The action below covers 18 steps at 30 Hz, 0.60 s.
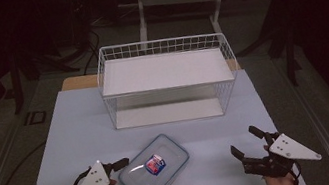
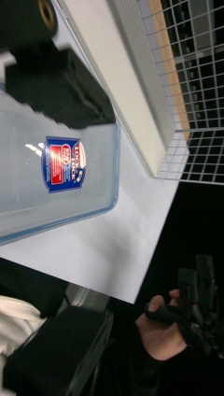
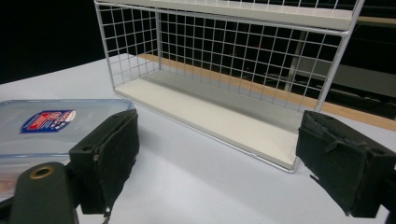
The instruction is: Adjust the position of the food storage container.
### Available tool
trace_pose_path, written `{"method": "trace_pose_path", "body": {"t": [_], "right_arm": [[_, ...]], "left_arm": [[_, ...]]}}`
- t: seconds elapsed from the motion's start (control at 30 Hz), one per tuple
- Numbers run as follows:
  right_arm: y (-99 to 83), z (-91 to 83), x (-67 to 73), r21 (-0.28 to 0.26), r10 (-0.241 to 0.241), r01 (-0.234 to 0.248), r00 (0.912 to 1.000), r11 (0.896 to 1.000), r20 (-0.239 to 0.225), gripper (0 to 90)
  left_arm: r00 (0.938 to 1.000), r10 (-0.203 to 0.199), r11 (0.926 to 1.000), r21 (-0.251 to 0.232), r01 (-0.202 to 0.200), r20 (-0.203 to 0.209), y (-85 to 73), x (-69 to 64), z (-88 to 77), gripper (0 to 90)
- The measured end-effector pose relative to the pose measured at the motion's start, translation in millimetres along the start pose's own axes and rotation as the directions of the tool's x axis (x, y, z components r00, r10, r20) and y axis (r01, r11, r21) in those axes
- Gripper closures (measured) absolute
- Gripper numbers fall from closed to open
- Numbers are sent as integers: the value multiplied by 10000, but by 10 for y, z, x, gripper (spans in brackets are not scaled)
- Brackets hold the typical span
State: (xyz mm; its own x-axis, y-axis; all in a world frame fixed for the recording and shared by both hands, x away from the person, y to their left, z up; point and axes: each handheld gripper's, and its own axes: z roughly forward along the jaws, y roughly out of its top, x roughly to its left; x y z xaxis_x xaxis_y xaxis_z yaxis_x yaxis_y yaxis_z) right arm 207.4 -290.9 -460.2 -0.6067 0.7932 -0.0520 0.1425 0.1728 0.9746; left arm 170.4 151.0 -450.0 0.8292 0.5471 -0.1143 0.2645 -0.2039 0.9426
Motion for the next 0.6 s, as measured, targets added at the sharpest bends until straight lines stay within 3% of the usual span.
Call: {"method": "trace_pose_path", "body": {"t": [0.03, 0.17, 0.2, 0.23, 0.27, 0.33, 0.47, 0.6], "right_arm": [[-1, 0, -1, 1, -5, 5, 10000, 10000, 5, 132], [-5, 8, -8, 41, 113, -113, 9999, 9999, 3, 135], [-5, 8, -8, 41, 113, -113, 9999, 9999, 3, 135], [-7, 12, -10, 44, 131, -131, 9999, 9999, -13, 135], [-8, 16, -12, 62, 141, -140, 9999, 9999, -32, 135], [-8, 15, -15, 55, 175, -175, 9998, 9998, -61, 135], [-10, 21, -21, 54, 210, -210, 9998, 9998, -74, 135], [-13, 25, -27, 82, 239, -238, 9997, 9997, -107, 136]], "left_arm": [[9993, -148, 9996, 264, 139, 342, 2, -22, 30, 127], [9945, -282, 9962, 852, 196, 1010, -50, -63, 109, 355], [9945, -282, 9962, 852, 196, 1010, -50, -63, 109, 407], [9925, -194, 9926, 1216, 46, 1208, -89, -104, 165, 407], [9883, -190, 9909, 1343, -15, 1513, -106, -119, 188, 510], [9852, -147, 9865, 1629, -135, 1709, -141, -162, 233, 568], [9770, -166, 9727, 2297, -335, 2127, -228, -226, 325, 737], [9798, -42, 9505, 3052, -582, 2002, -309, -264, 404, 855]]}}
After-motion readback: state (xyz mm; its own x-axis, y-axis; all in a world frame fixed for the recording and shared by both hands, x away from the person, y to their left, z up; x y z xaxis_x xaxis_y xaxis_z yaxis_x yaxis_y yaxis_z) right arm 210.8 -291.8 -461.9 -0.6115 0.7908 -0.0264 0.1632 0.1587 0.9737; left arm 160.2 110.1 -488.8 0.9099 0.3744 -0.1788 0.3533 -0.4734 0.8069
